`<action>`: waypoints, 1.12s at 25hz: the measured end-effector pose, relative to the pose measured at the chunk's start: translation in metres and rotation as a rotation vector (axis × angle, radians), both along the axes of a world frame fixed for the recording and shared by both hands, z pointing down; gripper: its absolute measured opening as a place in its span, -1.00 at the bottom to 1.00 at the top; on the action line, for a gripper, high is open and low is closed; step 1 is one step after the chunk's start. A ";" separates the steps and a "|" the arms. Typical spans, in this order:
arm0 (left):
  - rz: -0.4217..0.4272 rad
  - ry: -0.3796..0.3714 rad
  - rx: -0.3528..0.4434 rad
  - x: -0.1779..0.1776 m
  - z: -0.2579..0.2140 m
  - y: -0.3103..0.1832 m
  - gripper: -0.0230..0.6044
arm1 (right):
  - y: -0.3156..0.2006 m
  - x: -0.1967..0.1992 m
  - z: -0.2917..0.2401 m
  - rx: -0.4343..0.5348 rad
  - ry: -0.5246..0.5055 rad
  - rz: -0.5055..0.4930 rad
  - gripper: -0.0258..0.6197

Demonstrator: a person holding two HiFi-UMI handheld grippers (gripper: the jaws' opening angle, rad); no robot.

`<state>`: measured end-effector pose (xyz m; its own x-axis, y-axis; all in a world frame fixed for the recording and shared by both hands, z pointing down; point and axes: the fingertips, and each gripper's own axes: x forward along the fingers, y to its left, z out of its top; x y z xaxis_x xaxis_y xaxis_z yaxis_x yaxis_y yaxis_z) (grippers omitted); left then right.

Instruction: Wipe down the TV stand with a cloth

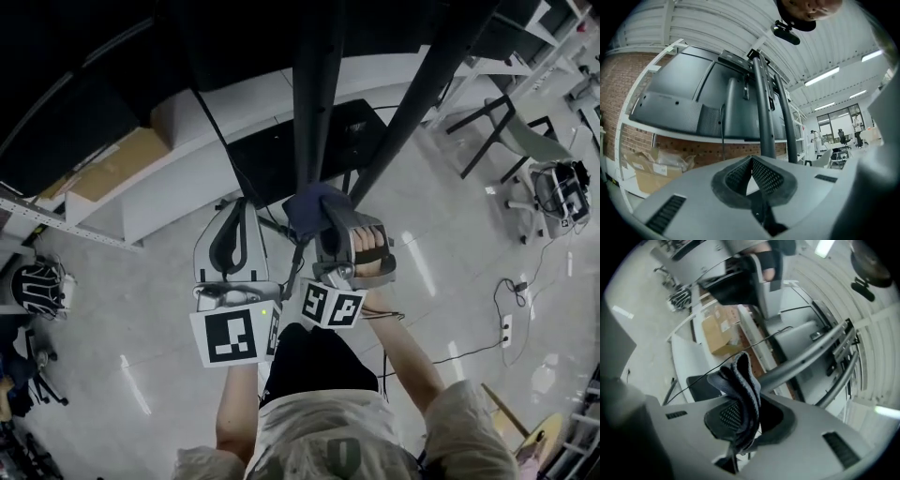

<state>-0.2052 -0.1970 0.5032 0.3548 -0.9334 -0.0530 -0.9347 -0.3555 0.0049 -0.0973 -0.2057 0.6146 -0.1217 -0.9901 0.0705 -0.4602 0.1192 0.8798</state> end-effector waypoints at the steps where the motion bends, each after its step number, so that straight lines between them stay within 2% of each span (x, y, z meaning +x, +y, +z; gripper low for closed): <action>1: -0.003 -0.003 0.006 -0.002 -0.031 0.003 -0.88 | 0.006 0.003 -0.041 -0.005 -0.089 0.019 -0.74; 4: 0.000 0.020 0.016 -0.007 -0.121 0.016 -0.88 | 0.027 0.014 -0.160 -0.028 -0.408 0.073 -0.74; 6: 0.009 0.036 0.035 -0.007 -0.168 0.031 -0.88 | 0.042 0.020 -0.229 -0.010 -0.599 0.068 -0.74; 9: 0.017 0.053 0.106 -0.003 -0.210 0.061 -0.88 | 0.074 0.033 -0.287 0.014 -0.888 0.037 -0.74; 10: 0.016 0.061 0.126 -0.003 -0.217 0.069 -0.88 | 0.083 0.039 -0.296 0.021 -0.938 0.030 -0.74; 15: 0.025 0.068 0.163 -0.007 -0.230 0.087 -0.88 | 0.101 0.035 -0.321 0.099 -0.939 -0.043 -0.74; 21: 0.065 0.048 0.212 0.007 -0.246 0.099 -0.88 | 0.118 0.034 -0.349 0.160 -0.937 -0.080 -0.74; 28: 0.099 0.058 0.211 0.015 -0.246 0.104 -0.88 | 0.134 0.031 -0.359 0.171 -0.952 -0.087 -0.74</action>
<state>-0.1904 -0.0929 0.2571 0.4347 -0.8603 -0.2664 -0.8955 -0.4442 -0.0265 -0.0664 -0.0717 0.2558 -0.1270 -0.9626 -0.2392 -0.9840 0.0919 0.1523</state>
